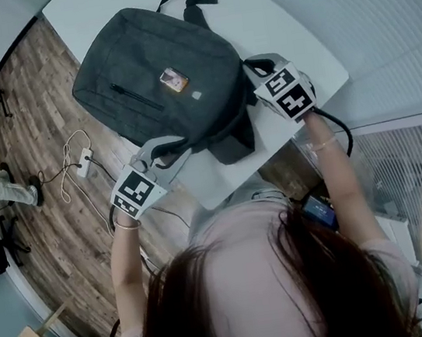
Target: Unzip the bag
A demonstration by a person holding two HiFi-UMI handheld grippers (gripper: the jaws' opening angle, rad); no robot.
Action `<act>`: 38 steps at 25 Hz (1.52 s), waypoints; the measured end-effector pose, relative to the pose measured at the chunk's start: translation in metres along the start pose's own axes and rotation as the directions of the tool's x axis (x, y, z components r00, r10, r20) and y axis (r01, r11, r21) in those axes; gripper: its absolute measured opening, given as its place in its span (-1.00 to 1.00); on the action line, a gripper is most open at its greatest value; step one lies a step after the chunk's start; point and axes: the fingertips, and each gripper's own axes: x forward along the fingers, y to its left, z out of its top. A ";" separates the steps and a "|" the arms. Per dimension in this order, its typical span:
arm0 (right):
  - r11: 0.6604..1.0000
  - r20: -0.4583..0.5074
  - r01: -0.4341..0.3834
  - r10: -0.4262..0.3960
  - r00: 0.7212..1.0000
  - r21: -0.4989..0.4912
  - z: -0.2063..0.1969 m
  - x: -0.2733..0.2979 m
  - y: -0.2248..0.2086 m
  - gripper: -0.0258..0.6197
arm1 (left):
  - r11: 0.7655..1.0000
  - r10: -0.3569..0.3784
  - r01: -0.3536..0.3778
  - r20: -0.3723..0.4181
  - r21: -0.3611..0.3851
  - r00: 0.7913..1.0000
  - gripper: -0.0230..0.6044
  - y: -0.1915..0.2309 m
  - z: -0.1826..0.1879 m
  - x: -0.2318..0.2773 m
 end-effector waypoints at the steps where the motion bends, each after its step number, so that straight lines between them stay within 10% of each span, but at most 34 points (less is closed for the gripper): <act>1: 1.000 0.002 -0.007 0.007 1.000 -0.003 -0.001 0.002 -0.002 -0.89 | 1.000 -0.005 0.005 -0.006 -0.006 1.000 -0.72 0.000 0.000 0.001; 38: 0.946 0.050 -0.263 0.277 0.960 -0.189 0.014 0.046 -0.032 -0.88 | 0.998 -0.049 0.047 -0.073 -0.036 0.996 -0.72 -0.002 -0.006 0.010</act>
